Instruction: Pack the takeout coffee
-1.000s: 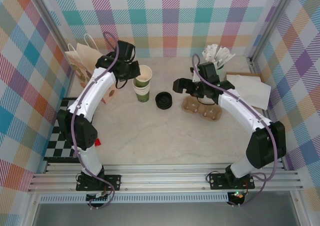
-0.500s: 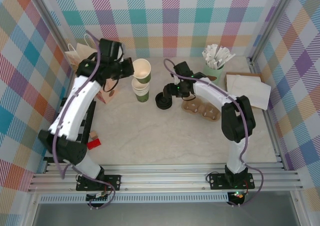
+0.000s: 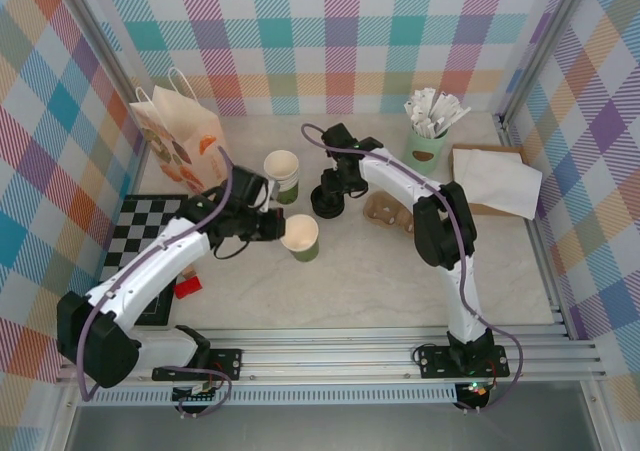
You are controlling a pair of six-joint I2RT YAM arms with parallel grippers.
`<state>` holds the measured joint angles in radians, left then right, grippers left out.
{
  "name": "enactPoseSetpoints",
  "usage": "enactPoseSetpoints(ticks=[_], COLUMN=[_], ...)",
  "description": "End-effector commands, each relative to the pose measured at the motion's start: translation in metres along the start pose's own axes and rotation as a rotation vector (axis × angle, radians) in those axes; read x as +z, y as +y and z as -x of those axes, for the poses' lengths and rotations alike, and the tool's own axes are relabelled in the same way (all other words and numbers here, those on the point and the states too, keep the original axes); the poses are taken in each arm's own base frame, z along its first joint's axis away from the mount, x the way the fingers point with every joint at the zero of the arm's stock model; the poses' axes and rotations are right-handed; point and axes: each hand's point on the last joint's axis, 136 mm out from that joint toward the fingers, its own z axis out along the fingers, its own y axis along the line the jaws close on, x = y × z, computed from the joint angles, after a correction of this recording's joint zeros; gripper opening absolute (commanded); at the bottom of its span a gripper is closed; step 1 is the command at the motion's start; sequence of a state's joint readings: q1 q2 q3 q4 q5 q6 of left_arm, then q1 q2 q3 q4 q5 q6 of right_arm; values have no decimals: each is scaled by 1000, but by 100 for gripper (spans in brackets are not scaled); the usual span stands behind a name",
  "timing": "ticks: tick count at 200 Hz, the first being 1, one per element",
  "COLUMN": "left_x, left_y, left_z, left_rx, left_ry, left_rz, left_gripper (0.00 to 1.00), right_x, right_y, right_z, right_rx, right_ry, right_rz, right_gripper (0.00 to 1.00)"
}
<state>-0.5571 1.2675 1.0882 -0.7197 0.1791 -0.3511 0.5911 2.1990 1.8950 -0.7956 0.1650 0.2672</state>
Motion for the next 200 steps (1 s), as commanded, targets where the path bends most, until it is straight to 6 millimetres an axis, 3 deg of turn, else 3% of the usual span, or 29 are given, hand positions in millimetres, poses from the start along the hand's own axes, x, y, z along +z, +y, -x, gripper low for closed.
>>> enactPoseSetpoints(ticks=[1, 43, 78, 129, 200], left_x=[7, 35, 46, 51, 57], left_y=[-21, -14, -12, -8, -8], left_z=[18, 5, -3, -7, -11], left_rx=[39, 62, 78, 90, 87], left_ry=[-114, -97, -64, -46, -31], left_rz=[-53, 0, 21, 37, 27], left_gripper=[0, 0, 0, 0, 0], right_x=[0, 3, 4, 8, 10], right_y=[-2, 6, 9, 6, 6], right_z=[-6, -10, -11, -16, -17], right_rx=[-28, -42, -51, -51, -52], right_ry=[27, 32, 33, 42, 45], right_rz=[-30, -5, -6, -20, -24], right_gripper=[57, 49, 45, 38, 37])
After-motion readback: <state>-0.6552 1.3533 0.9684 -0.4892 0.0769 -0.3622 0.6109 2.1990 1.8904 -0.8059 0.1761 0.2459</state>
